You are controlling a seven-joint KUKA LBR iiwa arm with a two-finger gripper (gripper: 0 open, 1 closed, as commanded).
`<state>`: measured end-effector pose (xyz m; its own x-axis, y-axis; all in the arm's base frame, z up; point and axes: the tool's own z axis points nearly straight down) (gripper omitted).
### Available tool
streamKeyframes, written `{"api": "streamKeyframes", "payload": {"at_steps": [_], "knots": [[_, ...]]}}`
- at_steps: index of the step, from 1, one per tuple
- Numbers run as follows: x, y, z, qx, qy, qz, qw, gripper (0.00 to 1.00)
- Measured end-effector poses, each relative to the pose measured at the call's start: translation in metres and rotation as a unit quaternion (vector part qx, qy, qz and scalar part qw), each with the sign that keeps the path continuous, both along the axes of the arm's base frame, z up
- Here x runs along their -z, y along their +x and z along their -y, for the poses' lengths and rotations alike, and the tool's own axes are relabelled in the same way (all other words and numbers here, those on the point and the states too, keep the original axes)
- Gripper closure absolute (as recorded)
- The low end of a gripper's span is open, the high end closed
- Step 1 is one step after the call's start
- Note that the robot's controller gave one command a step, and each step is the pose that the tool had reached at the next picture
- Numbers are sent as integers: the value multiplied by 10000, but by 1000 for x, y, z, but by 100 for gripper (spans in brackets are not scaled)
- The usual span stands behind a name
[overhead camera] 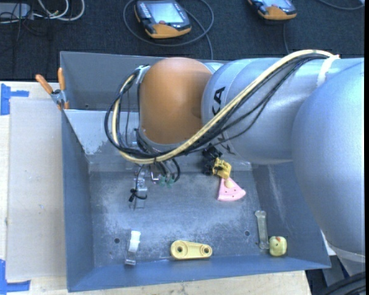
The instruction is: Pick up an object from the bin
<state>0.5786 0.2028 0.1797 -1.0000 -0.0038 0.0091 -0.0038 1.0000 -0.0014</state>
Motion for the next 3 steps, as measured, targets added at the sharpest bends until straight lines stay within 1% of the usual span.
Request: {"api": "streamKeyframes", "payload": {"at_steps": [1, 2, 3], "knots": [[-33, 1, -37, 756, 6, 9, 9971, 0], [-86, 38, -32, 142, 19, 45, 9999, 0], [-136, 15, -21, -2724, 35, 72, 9622, 0]]}}
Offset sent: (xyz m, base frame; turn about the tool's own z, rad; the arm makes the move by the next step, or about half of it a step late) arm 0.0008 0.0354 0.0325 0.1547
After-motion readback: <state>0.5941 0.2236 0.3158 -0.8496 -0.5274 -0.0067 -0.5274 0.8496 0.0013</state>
